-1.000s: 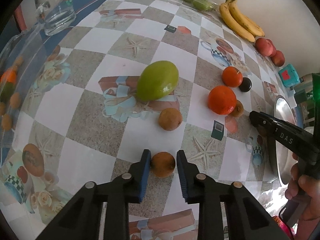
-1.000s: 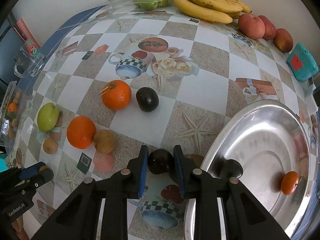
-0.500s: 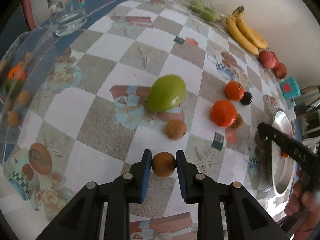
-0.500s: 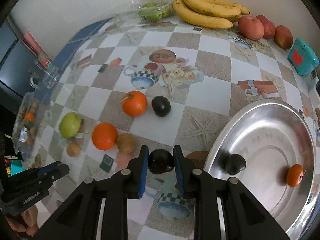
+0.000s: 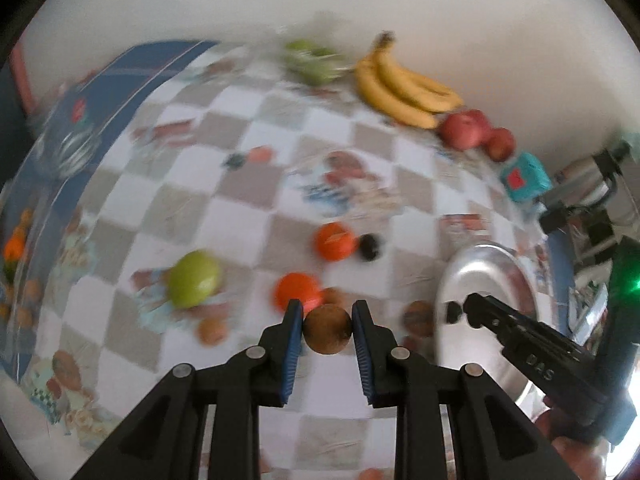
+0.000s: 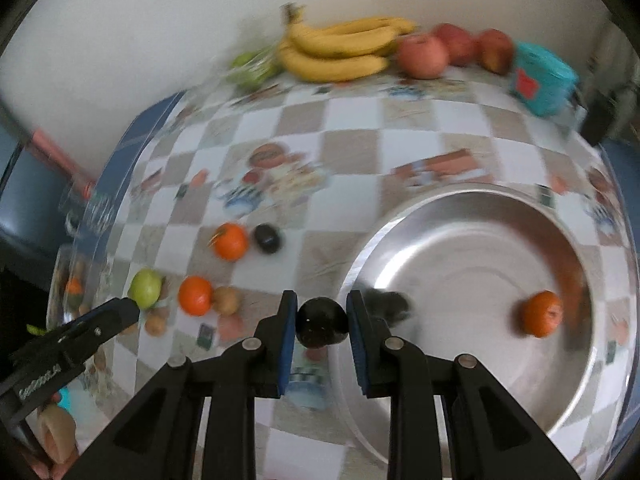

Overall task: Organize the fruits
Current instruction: 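Carry the kiwi and the dark plum over the steel bowl with both tools, then open the right tool releasing the plum while the left tool releases the kiwi, then withdraw both tools from the bowl toward the remaining fruit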

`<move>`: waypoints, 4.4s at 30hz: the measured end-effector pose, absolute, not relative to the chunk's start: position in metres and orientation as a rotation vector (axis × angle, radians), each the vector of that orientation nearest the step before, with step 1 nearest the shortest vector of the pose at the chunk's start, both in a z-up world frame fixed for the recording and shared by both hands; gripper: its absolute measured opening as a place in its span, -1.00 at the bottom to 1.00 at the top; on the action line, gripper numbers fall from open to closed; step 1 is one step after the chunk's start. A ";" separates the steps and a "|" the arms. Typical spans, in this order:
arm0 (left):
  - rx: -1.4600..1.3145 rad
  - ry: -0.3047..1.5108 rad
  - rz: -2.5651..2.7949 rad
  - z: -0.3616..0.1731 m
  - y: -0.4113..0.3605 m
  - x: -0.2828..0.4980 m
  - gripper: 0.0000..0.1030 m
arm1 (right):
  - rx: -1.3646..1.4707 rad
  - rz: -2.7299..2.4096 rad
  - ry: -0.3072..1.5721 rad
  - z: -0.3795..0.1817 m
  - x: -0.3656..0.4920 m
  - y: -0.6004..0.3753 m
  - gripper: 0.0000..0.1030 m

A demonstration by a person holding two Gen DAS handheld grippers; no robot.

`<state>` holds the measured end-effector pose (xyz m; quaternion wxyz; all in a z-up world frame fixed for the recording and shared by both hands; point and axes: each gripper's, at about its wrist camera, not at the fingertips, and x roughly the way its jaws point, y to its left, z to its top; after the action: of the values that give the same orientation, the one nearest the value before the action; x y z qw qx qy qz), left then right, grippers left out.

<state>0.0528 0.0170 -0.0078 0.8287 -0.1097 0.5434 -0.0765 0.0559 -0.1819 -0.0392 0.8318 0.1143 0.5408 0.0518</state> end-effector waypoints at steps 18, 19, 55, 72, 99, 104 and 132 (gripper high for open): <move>-0.026 1.274 -0.429 -0.053 -0.158 0.062 -0.47 | 0.468 -0.186 1.109 -0.042 0.035 -0.314 -0.49; -0.015 1.285 -0.427 -0.058 -0.160 0.062 -0.47 | 0.467 -0.186 1.116 -0.045 0.036 -0.313 -0.49; 0.086 1.328 -0.423 -0.080 -0.169 0.055 -0.44 | 0.383 -0.169 1.282 -0.083 0.048 -0.292 -0.27; -0.034 1.262 -0.273 -0.057 -0.121 0.074 -0.44 | 0.411 -0.177 1.188 -0.062 0.044 -0.298 -0.28; -0.114 1.189 -0.036 -0.049 -0.053 0.088 0.91 | 0.272 -0.121 1.187 -0.061 0.051 -0.269 0.62; -0.119 1.194 0.009 -0.052 -0.043 0.090 1.00 | 0.259 -0.117 1.175 -0.061 0.051 -0.267 0.72; -0.068 1.086 0.062 -0.038 0.010 0.088 1.00 | 0.257 -0.029 1.122 -0.053 0.056 -0.245 0.86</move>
<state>0.0881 0.0096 -0.0376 0.8551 -0.0322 0.5166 0.0296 0.0560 -0.2446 -0.0535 0.8389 0.1217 0.5303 -0.0136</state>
